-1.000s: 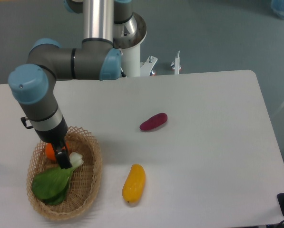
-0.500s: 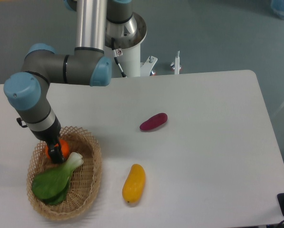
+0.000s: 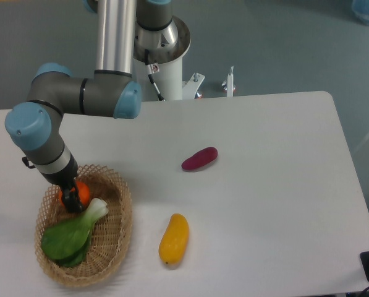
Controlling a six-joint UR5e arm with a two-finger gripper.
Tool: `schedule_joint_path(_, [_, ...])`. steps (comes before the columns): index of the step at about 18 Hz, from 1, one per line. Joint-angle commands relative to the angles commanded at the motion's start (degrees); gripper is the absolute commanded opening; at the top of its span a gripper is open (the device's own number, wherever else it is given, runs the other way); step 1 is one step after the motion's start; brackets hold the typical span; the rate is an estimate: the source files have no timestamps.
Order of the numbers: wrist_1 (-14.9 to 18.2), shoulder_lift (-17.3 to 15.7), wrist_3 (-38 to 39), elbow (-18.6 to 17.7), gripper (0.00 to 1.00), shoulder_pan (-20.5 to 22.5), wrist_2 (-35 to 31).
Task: Pick up the orange from the basket
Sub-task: 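Lower the gripper onto the orange and close the fingers around it, then lift the orange out of the basket and carry it toward the mango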
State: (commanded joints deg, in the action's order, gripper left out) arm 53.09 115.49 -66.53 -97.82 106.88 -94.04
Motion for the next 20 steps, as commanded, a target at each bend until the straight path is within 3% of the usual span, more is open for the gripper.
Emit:
schedule_joint_path(14, [0.09, 0.79, 1.23, -0.09, 0.95, -1.05, 0.0])
schedule_joint_path(20, [0.35, 0.97, 2.9, 0.0, 0.62, -1.05, 0.0])
